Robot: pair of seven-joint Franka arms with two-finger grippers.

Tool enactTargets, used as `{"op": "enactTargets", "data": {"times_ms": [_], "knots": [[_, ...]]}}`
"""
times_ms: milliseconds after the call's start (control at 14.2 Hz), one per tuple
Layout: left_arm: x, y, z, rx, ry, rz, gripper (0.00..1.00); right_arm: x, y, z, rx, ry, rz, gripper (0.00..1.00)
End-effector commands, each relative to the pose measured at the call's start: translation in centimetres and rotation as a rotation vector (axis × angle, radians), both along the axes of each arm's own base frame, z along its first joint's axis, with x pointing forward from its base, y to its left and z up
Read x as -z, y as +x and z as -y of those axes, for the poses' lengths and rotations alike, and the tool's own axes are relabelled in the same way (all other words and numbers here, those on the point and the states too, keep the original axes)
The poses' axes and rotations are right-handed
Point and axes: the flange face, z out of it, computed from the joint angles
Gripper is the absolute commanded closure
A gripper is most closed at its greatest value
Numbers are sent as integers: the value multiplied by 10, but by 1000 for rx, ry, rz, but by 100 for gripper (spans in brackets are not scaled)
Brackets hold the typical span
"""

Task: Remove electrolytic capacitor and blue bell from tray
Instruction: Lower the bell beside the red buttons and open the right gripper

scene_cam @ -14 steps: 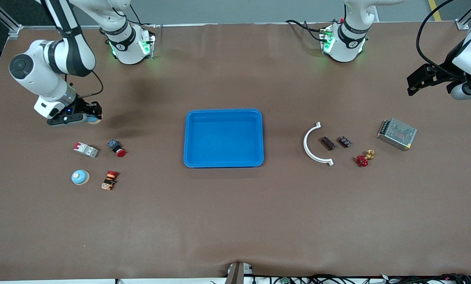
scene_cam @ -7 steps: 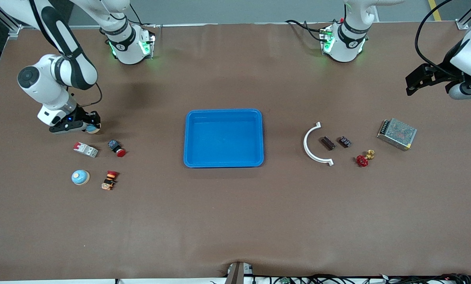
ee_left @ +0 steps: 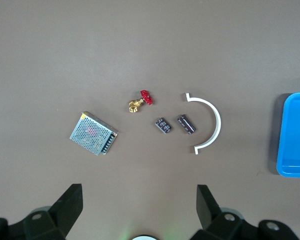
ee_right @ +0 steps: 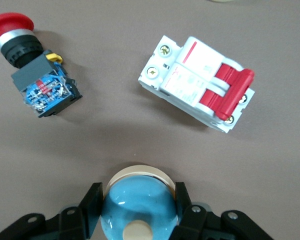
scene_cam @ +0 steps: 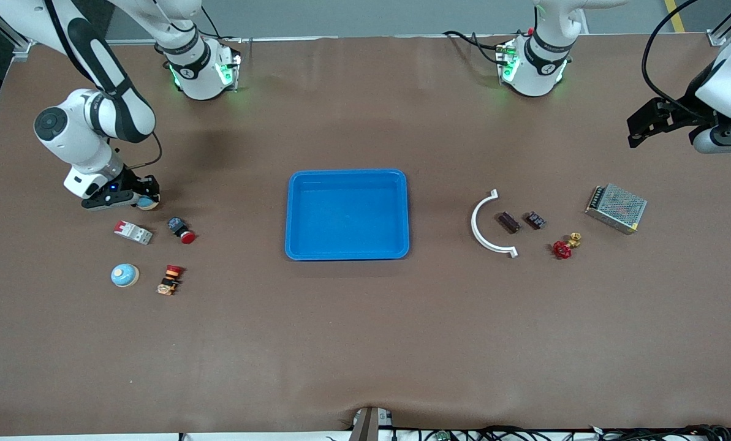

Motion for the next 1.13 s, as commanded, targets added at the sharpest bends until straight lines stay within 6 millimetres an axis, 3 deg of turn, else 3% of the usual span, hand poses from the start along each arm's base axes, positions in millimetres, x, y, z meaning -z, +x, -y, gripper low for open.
{"op": "enactTargets", "data": {"times_ms": [0, 635, 776, 1059], "knots": [[-6, -8, 0, 20, -20, 9, 0, 8, 3, 2, -4, 1, -3, 100], [-11, -12, -2, 18, -18, 9, 0, 15, 2, 3, 13, 6, -6, 100], [-10, -11, -4, 15, -19, 8, 0, 15, 2, 3, 16, 7, -6, 1], [-8, -10, -4, 14, -19, 8, 0, 13, 2, 3, 10, 7, -9, 0]]}}
